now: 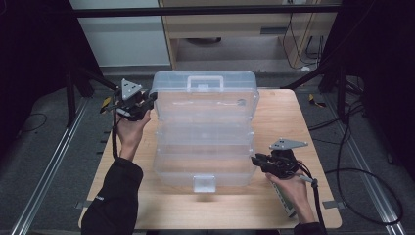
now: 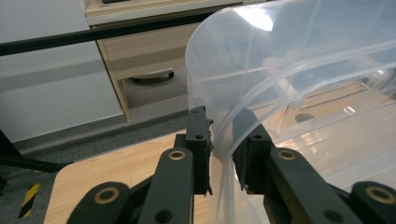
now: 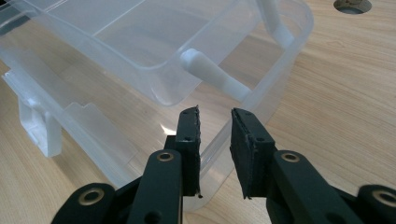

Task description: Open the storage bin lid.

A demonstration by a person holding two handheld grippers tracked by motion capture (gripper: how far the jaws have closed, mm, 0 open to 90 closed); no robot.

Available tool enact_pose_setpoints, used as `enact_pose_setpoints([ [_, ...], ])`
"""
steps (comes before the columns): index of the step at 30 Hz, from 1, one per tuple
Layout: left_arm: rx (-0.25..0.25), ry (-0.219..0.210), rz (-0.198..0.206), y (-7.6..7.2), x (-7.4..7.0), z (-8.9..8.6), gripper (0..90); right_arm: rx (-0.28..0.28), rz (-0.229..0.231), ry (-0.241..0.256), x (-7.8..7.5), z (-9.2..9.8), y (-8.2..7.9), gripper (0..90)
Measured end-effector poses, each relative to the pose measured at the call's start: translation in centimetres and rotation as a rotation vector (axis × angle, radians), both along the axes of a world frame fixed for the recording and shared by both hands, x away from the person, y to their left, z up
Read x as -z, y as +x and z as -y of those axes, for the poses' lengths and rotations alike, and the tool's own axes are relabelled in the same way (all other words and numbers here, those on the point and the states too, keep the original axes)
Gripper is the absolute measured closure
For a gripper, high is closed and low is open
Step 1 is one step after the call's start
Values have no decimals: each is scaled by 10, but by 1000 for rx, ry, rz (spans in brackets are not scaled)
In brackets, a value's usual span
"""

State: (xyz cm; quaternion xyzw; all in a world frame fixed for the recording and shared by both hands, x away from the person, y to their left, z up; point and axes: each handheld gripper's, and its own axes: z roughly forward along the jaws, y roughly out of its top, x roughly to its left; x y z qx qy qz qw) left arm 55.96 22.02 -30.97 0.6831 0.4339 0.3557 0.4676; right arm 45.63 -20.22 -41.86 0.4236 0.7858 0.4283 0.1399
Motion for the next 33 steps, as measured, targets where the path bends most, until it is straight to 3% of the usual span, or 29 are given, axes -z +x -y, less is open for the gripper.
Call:
enact_pose_setpoints([
  [33, -33, -5, -29, 40, -1, 6, 785, -4, 0, -2, 0, 0, 1, 729],
])
